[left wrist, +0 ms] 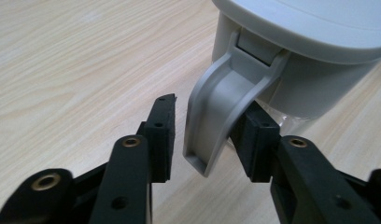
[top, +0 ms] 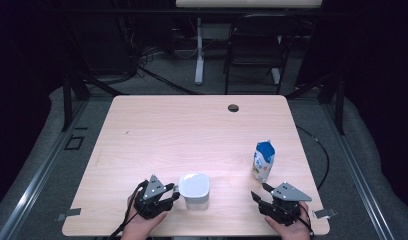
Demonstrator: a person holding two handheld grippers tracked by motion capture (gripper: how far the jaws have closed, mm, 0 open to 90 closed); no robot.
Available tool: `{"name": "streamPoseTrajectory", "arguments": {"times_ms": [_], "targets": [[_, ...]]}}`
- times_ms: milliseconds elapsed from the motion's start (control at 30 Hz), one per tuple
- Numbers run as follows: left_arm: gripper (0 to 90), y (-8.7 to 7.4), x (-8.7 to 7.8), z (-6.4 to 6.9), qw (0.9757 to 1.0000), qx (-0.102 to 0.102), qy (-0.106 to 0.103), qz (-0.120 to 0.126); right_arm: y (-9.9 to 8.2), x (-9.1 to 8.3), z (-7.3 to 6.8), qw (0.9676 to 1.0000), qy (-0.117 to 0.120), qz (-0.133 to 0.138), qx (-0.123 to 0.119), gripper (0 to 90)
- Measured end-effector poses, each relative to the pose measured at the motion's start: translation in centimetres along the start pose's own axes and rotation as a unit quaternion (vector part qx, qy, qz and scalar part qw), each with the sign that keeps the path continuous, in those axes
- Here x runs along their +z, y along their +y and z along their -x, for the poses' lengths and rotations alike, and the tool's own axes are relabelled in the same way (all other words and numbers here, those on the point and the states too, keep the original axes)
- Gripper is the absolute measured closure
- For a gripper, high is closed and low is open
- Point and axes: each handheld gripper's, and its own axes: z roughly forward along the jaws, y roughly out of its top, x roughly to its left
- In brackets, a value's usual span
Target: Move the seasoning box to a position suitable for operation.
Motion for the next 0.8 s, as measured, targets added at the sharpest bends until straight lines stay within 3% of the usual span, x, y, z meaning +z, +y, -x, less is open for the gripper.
{"name": "streamPoseTrajectory", "arguments": {"times_ms": [233, 333, 567, 667, 800], "targets": [[58.7, 0.1, -1.3, 0.2, 1.0000, -0.001, 0.001, 0.004, 0.9, -0.2, -0.5, 0.9999, 0.013, 0.001, 0.003, 44.8], [58.9, 0.2, -2.0, 0.1, 1.0000, 0.000, -0.005, 0.003, 1.8, 0.0, -1.5, 0.9997, 0.026, -0.002, -0.003, 44.4], [56.0, 0.6, -3.0, -1.0, 0.9993, -0.026, -0.007, 0.026, 3.7, 0.9, -2.9, 0.9989, 0.046, -0.007, -0.009, 42.0], [55.3, 0.8, -3.4, -1.5, 0.9990, -0.031, -0.007, 0.032, 4.6, 1.4, -3.3, 0.9983, 0.056, -0.014, -0.011, 47.7], [51.9, 1.2, -3.7, -2.1, 0.9982, -0.042, -0.002, 0.044, 5.9, 2.3, -3.8, 0.9969, 0.069, -0.026, -0.027, 48.6]]}}
